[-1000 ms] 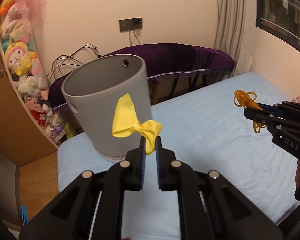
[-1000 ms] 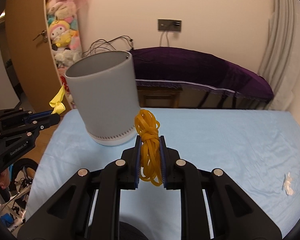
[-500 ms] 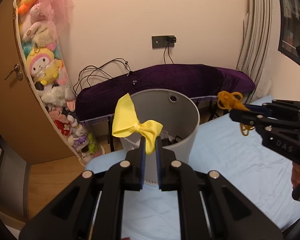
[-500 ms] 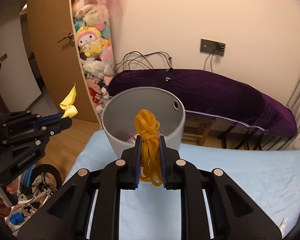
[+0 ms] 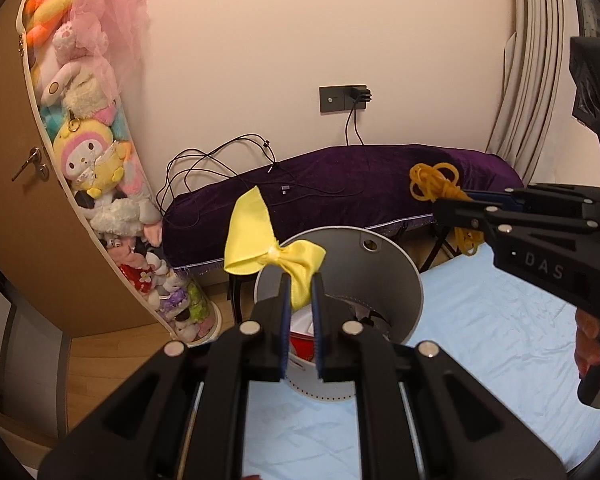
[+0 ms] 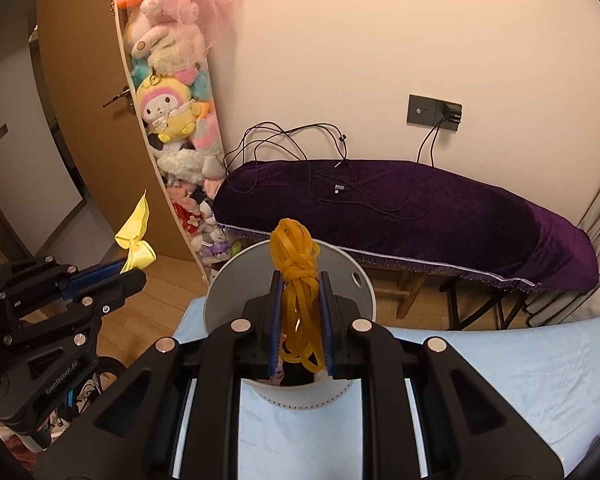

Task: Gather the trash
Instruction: 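Carry the yellow bow and orange bands with both tools to the grey bin, then open left tool dropping the bow while right tool drops the bands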

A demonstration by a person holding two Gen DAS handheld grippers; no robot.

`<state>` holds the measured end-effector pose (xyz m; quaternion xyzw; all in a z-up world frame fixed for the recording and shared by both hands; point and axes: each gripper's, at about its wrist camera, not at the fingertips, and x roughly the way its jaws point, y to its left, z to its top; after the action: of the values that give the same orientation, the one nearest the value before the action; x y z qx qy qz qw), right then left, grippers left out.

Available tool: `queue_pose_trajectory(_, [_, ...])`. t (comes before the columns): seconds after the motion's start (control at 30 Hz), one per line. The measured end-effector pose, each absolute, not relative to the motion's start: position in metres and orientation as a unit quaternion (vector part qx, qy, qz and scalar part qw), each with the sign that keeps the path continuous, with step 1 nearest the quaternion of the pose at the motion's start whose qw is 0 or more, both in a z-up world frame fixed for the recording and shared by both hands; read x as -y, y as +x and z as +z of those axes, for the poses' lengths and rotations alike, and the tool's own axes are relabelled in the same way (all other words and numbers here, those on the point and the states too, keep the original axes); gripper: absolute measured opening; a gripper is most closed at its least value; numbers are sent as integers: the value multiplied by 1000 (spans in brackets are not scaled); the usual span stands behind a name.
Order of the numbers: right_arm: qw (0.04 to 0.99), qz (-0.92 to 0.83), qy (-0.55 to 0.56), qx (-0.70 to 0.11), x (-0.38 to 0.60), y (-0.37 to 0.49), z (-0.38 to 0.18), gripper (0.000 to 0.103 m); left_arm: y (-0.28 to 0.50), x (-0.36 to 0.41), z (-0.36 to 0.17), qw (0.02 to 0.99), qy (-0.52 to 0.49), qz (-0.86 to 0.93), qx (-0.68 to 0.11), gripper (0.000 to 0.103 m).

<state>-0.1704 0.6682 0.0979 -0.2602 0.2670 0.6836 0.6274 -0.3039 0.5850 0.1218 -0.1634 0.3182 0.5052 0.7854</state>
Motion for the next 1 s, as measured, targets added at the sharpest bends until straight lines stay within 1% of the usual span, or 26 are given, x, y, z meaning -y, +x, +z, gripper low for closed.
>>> queue_pose_trajectory(0.2, [623, 684, -254, -282, -692, -162, 106, 16, -301, -601, 129, 785, -171, 503, -319, 10])
queue_pose_trajectory(0.23, [621, 684, -252, -287, -695, -161, 105, 17, -300, -604, 130, 785, -174, 503, -317, 12])
queue_pose_trajectory(0.27, [620, 685, -249, -291, -697, -159, 105, 19, -300, -607, 130, 786, -179, 501, -313, 13])
queue_pose_trajectory(0.33, [623, 682, -247, -293, -702, -156, 104, 27, -298, -614, 131, 789, -185, 497, -310, 14])
queue_pose_trajectory(0.37, [624, 681, -247, -293, -703, -156, 104, 28, -297, -617, 131, 788, -185, 498, -311, 14])
queue_pose_trajectory(0.4, [624, 681, -247, -292, -704, -156, 104, 29, -295, -619, 130, 787, -184, 500, -312, 16])
queue_pose_trajectory(0.43, [625, 681, -247, -291, -704, -155, 104, 34, -294, -621, 130, 786, -182, 500, -314, 25])
queue_pose_trajectory(0.47, [627, 680, -248, -289, -704, -154, 105, 37, -292, -622, 129, 786, -180, 501, -316, 31])
queue_pose_trajectory(0.5, [630, 679, -247, -286, -704, -153, 106, 40, -291, -623, 129, 785, -178, 503, -315, 45])
queue_pose_trajectory(0.53, [632, 678, -247, -284, -704, -152, 106, 40, -290, -622, 129, 785, -175, 505, -313, 56])
queue_pose_trajectory(0.6, [634, 677, -245, -284, -704, -149, 107, 40, -288, -619, 130, 786, -165, 509, -309, 64])
queue_pose_trajectory(0.63, [635, 676, -245, -284, -703, -147, 107, 40, -287, -619, 130, 786, -161, 510, -310, 66])
queue_pose_trajectory(0.83, [637, 673, -245, -284, -693, -139, 103, 40, -276, -613, 133, 788, -141, 509, -316, 73])
queue_pose_trajectory(1.0, [638, 673, -245, -284, -678, -132, 98, 40, -269, -608, 131, 791, -142, 503, -318, 73])
